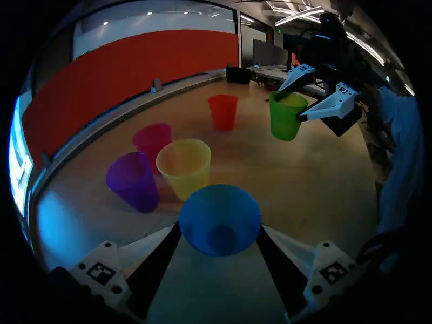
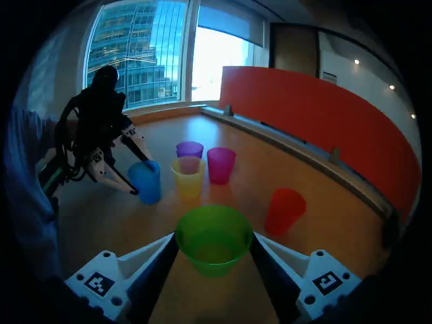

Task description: Pour water

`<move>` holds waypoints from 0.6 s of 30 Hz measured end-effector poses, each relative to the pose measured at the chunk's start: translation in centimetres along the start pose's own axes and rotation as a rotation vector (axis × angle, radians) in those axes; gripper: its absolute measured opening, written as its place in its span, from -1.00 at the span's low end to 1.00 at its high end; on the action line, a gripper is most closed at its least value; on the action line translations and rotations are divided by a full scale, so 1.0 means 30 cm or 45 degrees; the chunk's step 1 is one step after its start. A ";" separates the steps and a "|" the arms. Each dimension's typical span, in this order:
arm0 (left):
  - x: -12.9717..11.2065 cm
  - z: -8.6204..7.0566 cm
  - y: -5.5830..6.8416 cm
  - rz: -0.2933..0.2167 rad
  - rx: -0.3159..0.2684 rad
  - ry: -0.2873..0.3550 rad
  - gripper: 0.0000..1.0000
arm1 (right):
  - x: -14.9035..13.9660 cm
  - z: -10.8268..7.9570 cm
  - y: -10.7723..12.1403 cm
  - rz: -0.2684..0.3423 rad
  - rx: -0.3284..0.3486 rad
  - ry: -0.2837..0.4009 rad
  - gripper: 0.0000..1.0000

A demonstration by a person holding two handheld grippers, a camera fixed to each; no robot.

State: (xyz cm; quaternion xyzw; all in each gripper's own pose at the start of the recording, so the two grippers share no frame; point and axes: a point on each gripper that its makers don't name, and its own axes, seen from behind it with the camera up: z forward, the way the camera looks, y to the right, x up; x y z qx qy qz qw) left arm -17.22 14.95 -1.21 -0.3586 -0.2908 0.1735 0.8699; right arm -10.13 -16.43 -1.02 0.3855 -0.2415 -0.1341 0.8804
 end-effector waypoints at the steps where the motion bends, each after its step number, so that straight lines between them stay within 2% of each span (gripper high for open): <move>1: -0.004 -0.001 -0.001 -0.001 0.001 -0.003 0.96 | -0.004 0.002 0.000 0.003 0.000 -0.002 0.84; 18: -0.052 -0.040 -0.006 -0.024 0.014 -0.019 0.97 | -0.090 0.058 -0.033 0.028 0.033 -0.063 0.84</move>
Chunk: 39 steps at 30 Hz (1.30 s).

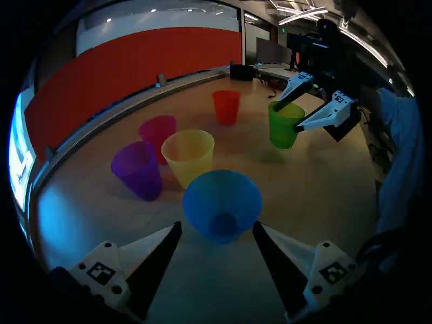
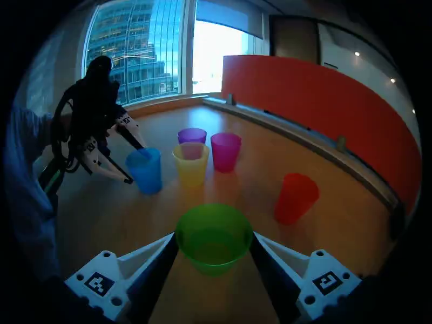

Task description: Pour water

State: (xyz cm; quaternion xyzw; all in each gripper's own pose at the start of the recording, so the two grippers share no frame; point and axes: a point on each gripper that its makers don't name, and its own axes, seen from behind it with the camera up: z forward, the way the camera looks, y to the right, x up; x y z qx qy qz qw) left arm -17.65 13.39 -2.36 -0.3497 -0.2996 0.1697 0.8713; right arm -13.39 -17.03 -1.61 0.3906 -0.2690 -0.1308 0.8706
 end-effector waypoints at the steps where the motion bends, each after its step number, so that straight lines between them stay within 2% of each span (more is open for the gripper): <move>1: -0.001 -0.002 0.000 -0.001 -0.001 -0.001 0.97 | -0.004 0.002 0.000 0.001 0.000 -0.004 0.84; 12: -0.007 -0.014 -0.001 0.001 -0.005 -0.003 0.97 | -0.049 0.025 -0.001 0.014 0.003 -0.049 0.84; 26: -0.007 -0.018 0.007 0.014 -0.009 -0.008 0.96 | -0.063 0.021 -0.001 0.010 -0.005 -0.056 0.88; 29: -0.006 -0.021 0.010 0.012 -0.010 -0.008 0.96 | -0.059 0.012 0.003 0.014 -0.015 -0.049 0.99; 39: -0.017 -0.056 0.006 -0.007 0.012 -0.003 0.96 | -0.089 -0.051 0.012 0.004 -0.052 -0.061 1.00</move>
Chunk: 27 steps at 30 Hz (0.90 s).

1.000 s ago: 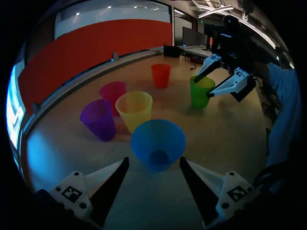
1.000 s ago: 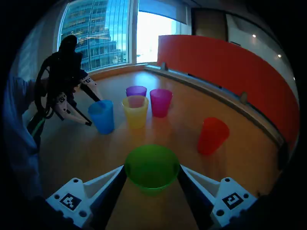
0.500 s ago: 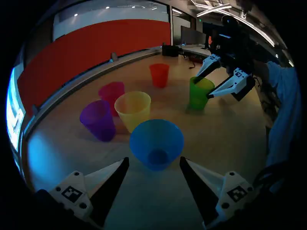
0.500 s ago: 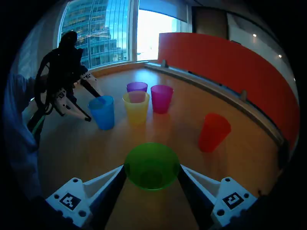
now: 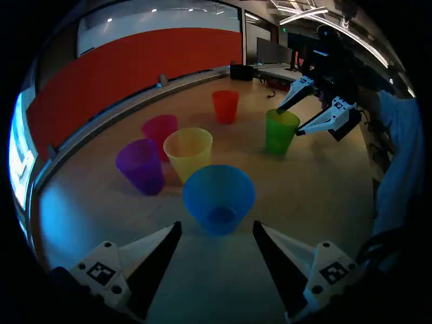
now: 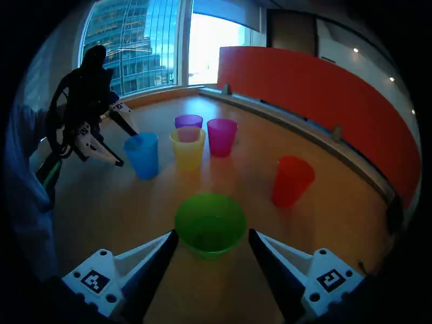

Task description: Pour water

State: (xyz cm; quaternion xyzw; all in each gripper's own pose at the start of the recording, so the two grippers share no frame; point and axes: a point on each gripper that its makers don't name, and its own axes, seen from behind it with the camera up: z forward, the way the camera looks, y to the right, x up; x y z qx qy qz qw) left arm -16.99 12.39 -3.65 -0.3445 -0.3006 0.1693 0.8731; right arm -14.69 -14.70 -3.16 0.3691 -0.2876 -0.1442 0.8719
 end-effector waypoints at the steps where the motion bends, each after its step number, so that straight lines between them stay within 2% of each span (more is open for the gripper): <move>1: -0.002 -0.005 -0.001 -0.004 0.004 0.001 0.96 | -0.002 -0.008 0.002 0.001 -0.006 0.002 1.00; 12: -0.040 -0.063 -0.025 -0.047 0.084 0.014 0.97 | -0.025 -0.104 0.031 0.037 -0.098 0.038 1.00; 27: -0.055 -0.140 -0.096 -0.129 0.265 0.080 0.97 | -0.029 -0.196 0.094 0.097 -0.254 0.133 1.00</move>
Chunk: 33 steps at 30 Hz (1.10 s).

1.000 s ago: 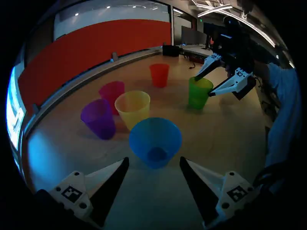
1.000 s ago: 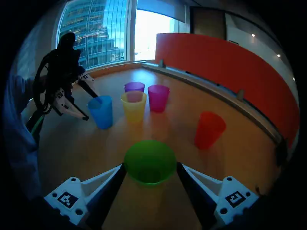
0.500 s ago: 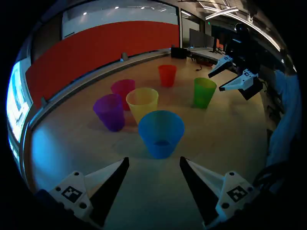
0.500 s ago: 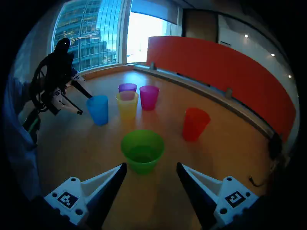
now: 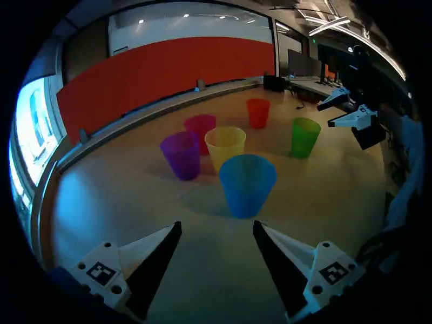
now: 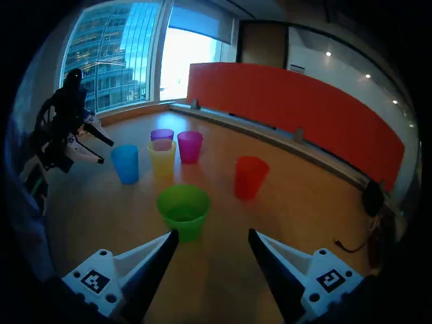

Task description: Pour water

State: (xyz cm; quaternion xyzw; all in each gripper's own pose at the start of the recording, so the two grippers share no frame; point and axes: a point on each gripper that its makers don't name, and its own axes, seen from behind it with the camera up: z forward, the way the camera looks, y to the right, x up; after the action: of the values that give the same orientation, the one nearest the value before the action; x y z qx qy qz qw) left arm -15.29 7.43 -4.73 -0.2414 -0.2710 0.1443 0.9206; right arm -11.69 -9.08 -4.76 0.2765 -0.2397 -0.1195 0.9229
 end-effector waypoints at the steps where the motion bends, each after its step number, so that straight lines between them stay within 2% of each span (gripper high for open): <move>1: 0.005 -0.004 -0.006 -0.010 0.012 0.014 0.96 | 0.005 -0.005 0.008 0.008 -0.013 0.010 1.00; 15: 0.111 -0.063 -0.090 -0.146 0.165 0.258 0.96 | 0.102 -0.071 0.135 0.149 -0.229 0.208 1.00; 24: 0.186 -0.107 -0.147 -0.191 0.270 0.414 0.96 | 0.165 -0.102 0.225 0.205 -0.391 0.345 1.00; 33: 0.255 -0.167 -0.194 -0.230 0.375 0.567 0.96 | 0.218 -0.132 0.288 0.252 -0.509 0.457 1.00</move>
State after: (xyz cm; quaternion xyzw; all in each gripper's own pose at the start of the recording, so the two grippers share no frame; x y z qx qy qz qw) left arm -5.46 3.73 -2.09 -0.1058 -0.0585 0.0427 0.9917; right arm -3.31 -2.52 -0.30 0.0808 -0.0701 -0.0228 0.9940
